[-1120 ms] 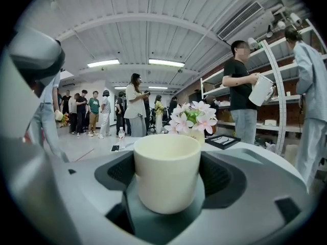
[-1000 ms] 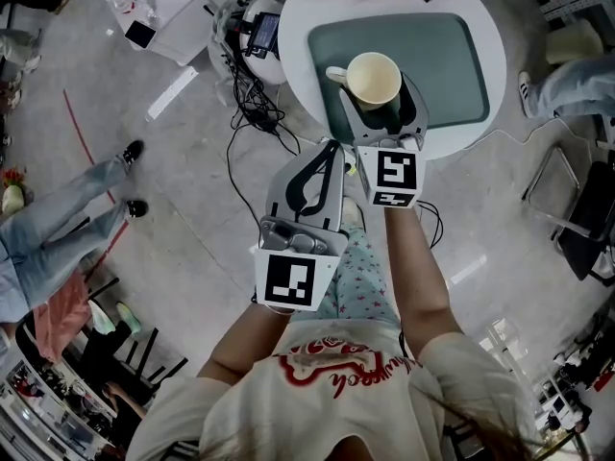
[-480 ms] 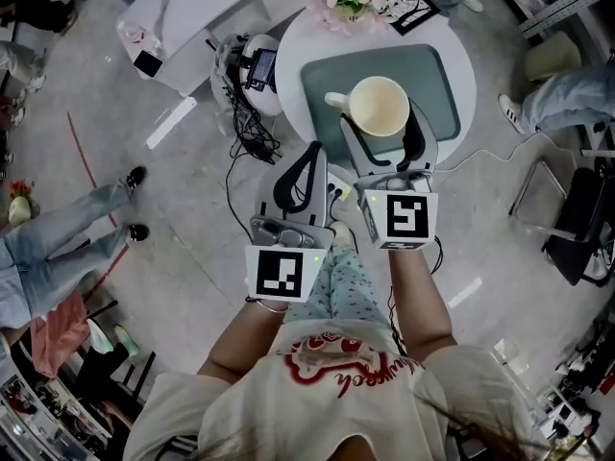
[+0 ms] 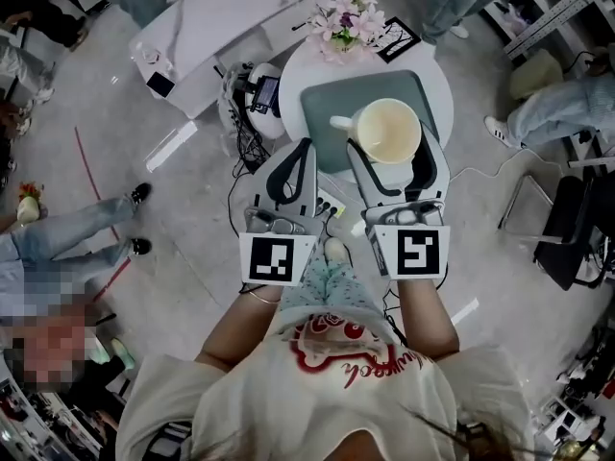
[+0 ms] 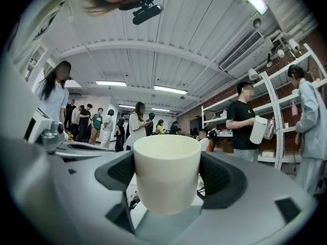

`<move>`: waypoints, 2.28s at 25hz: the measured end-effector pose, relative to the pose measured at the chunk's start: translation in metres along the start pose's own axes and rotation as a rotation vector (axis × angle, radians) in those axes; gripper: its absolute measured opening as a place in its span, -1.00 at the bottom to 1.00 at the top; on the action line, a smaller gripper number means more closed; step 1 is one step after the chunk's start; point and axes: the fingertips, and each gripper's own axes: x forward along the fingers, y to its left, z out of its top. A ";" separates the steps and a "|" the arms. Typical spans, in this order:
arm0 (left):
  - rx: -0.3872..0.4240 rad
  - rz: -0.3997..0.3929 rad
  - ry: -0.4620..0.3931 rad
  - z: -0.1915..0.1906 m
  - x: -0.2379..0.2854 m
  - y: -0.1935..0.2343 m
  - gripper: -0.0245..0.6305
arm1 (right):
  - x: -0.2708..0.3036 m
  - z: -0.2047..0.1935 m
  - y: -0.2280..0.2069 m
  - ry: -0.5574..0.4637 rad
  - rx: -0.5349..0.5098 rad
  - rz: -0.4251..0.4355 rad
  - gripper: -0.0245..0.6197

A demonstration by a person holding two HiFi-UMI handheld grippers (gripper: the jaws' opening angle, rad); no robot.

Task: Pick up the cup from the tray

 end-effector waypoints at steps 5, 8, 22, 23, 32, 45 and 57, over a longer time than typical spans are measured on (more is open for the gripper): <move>0.001 -0.010 -0.002 0.009 0.001 -0.009 -0.90 | -0.014 0.020 0.002 -0.010 0.032 0.020 0.28; 0.013 -0.007 0.001 0.011 0.000 -0.013 -0.90 | -0.023 0.028 0.003 -0.014 0.028 0.034 0.28; 0.122 -0.019 0.009 -0.005 -0.016 -0.049 -0.90 | -0.063 0.065 0.021 -0.068 0.047 0.144 0.28; 0.123 -0.021 0.006 -0.004 -0.019 -0.053 -0.90 | -0.067 0.067 0.025 -0.071 0.048 0.157 0.28; 0.136 0.003 -0.028 0.005 -0.080 -0.064 -0.90 | -0.115 0.069 0.054 -0.067 0.052 0.145 0.28; 0.099 -0.062 -0.070 0.031 -0.212 -0.116 -0.90 | -0.254 0.091 0.129 -0.091 0.080 0.069 0.28; 0.082 -0.091 -0.094 0.044 -0.249 -0.161 -0.90 | -0.302 0.112 0.139 -0.077 0.073 0.128 0.28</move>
